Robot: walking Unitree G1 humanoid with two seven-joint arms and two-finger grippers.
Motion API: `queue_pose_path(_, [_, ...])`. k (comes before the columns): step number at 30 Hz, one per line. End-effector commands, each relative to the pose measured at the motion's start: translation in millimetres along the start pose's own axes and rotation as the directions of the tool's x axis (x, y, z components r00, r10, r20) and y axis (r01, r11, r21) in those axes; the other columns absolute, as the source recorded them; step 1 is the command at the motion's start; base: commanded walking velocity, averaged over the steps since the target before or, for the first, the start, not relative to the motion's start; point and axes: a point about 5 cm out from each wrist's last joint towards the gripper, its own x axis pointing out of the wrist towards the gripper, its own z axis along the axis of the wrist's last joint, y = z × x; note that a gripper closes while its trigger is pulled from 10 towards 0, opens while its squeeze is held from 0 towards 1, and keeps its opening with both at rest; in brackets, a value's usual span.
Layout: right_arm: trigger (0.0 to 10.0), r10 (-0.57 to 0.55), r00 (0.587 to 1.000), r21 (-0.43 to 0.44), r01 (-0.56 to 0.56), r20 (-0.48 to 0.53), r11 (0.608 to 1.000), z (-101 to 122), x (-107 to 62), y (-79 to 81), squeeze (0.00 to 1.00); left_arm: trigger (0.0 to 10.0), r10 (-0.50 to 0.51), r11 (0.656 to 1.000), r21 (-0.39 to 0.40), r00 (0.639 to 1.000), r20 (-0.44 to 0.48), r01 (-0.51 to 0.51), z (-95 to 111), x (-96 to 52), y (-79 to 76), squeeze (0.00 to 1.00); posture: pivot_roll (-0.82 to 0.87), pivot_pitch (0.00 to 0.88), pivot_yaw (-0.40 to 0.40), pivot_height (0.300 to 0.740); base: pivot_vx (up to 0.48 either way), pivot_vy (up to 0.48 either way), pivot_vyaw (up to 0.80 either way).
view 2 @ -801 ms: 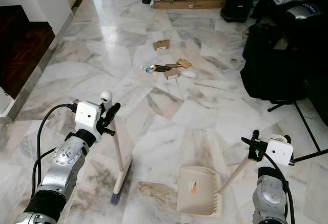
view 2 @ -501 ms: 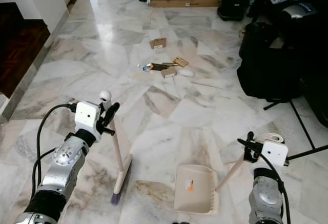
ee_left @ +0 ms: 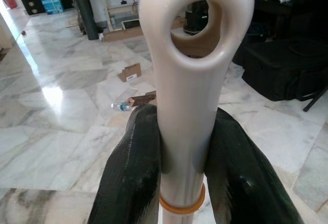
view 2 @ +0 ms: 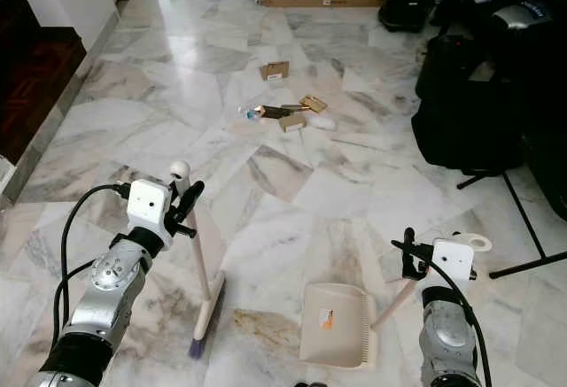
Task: Sweep floor
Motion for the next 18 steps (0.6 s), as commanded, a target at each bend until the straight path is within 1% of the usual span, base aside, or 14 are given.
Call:
queue_pose_path(1, [10.0,0.002,1.0,-0.015,-0.002,-0.029,1.0,-4.0,-1.2,-3.3,0.0,10.0,0.006,1.0,0.026,0.999,0.042,-0.007,7.5,-0.5,3.2,0.0,0.14,0.126,-0.022,0.74,0.0,0.0,0.0])
queue_pose_path(10, [10.0,-0.002,0.999,-0.02,0.002,-0.035,1.0,-3.8,-0.2,-4.2,0.0,10.0,-0.001,1.0,0.028,0.999,0.042,-0.001,6.9,-0.4,2.6,0.0,0.14,0.099,-0.018,0.74,0.0,0.0,0.0])
queue_pose_path(11, [9.4,-0.004,1.0,-0.014,0.004,-0.03,1.0,-3.0,0.3,-3.9,0.0,10.0,-0.003,1.0,0.028,0.999,0.042,0.002,7.0,0.1,2.3,0.0,0.14,0.096,-0.018,0.74,0.0,0.0,0.0])
queue_pose_path(12, [9.4,-0.004,1.0,-0.014,0.004,-0.03,1.0,-3.0,0.3,-3.9,0.0,10.0,-0.003,1.0,0.028,0.999,0.042,0.002,7.0,0.1,2.3,0.0,0.14,0.096,-0.018,0.74,0.0,0.0,0.0])
queue_pose_path(13, [6.3,-0.002,1.0,-0.012,0.001,-0.027,1.0,-2.4,0.7,-3.0,0.0,10.0,-0.007,1.0,0.029,0.999,0.042,0.005,7.0,0.5,1.6,0.0,0.14,0.094,-0.018,0.74,0.0,0.0,0.0])
queue_pose_path(14, [0.0,0.008,1.0,-0.01,-0.008,-0.016,1.0,-1.2,1.0,-0.6,0.0,10.0,-0.009,1.0,0.029,0.999,0.044,0.008,7.2,0.7,1.1,0.0,0.14,0.091,-0.018,0.74,0.0,0.0,0.0])
queue_pose_path(18, [0.0,0.012,1.0,-0.017,-0.013,-0.019,1.0,-1.5,1.2,1.4,0.0,10.0,-0.01,1.0,0.029,0.999,0.043,0.009,7.1,0.3,1.2,0.0,0.14,0.089,-0.017,0.74,0.0,0.0,0.0])
